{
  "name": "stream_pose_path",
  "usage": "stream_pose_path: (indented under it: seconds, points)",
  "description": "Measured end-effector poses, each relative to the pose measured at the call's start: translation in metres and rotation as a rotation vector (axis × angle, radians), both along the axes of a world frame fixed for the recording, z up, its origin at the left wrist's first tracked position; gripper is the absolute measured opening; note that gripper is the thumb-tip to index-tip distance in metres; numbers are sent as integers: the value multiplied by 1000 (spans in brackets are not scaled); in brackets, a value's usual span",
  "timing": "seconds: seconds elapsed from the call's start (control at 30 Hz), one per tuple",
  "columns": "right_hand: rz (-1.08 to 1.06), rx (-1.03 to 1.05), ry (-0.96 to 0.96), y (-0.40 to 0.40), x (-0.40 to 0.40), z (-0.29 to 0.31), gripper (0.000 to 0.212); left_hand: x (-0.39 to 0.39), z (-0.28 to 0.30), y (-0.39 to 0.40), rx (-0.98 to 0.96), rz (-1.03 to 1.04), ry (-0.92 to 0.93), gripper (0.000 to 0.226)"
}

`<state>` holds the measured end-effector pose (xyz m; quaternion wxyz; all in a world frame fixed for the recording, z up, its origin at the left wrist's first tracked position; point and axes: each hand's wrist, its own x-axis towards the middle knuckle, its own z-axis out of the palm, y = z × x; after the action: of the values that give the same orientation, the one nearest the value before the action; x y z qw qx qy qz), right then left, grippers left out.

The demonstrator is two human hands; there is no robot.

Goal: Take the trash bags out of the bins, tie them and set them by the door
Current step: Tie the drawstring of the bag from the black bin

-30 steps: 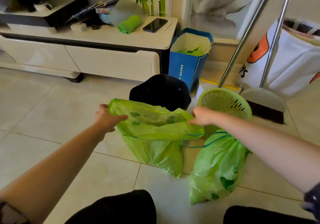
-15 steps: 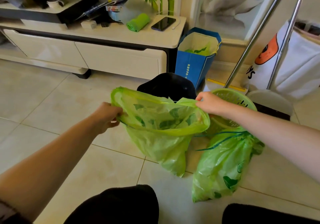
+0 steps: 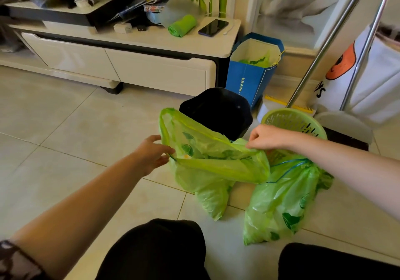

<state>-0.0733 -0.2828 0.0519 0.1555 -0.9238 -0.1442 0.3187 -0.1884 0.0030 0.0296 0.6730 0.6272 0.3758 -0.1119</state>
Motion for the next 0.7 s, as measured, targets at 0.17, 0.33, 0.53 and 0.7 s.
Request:
stream_pose_path:
  seconds: [0.17,0.33,0.53,0.7]
  points:
    - [35,85,-96,18,7,-9,45,-16,-1,-1,-55,-129,188,42]
    - [24,122,-81,33,10,-22,33,-21,-1,-7,-70,-158,233,22]
    - [-19,216,-112,35,13,-20,11,-22,7,0,3,-168,218,8]
    - [-106,279,-160,30,17,-3,21,-20,27,7,21,-122,138,8]
